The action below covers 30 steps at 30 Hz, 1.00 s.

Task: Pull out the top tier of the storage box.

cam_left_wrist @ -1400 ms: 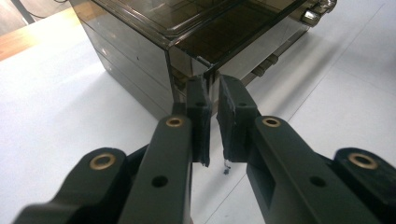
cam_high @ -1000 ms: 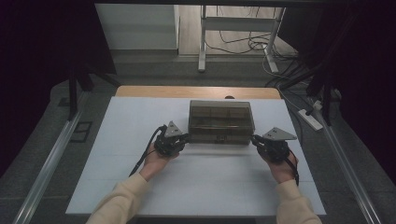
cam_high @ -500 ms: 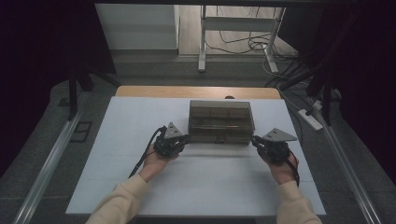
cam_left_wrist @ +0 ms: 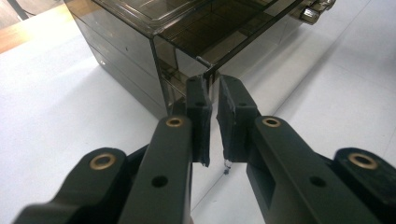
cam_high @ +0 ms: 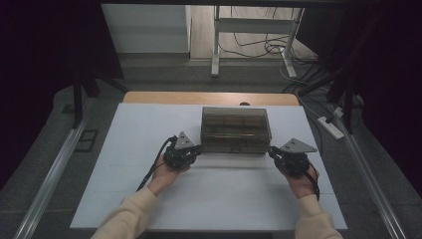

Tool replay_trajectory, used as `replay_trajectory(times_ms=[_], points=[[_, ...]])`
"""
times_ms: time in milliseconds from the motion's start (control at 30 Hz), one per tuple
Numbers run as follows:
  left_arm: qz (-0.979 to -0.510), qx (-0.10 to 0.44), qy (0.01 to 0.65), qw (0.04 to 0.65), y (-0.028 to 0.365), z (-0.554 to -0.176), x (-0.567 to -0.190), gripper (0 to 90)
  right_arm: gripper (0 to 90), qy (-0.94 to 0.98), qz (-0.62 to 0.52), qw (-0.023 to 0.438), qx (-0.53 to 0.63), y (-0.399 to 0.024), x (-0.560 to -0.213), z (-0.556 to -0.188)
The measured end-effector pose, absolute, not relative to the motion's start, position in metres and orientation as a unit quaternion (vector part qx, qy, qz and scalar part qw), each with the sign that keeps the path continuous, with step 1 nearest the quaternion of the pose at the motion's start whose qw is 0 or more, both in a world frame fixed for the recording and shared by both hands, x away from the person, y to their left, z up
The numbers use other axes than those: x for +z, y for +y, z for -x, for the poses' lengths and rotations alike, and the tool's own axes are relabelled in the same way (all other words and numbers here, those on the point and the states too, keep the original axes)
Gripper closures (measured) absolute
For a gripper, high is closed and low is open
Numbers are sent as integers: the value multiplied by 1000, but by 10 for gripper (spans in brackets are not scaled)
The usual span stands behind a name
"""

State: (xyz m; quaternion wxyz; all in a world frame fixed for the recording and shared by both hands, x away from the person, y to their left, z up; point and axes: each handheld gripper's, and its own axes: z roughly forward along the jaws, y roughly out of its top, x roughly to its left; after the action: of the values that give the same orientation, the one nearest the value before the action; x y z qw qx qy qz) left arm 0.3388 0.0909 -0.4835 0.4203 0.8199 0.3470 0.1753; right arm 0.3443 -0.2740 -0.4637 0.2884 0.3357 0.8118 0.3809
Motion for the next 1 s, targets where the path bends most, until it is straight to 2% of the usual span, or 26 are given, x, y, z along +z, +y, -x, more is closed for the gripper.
replay_trajectory(times_ms=[1000], points=[[-824,176,342,417,91,-328,-483,821,786,816,-326,283,385,-277,-464,-333]])
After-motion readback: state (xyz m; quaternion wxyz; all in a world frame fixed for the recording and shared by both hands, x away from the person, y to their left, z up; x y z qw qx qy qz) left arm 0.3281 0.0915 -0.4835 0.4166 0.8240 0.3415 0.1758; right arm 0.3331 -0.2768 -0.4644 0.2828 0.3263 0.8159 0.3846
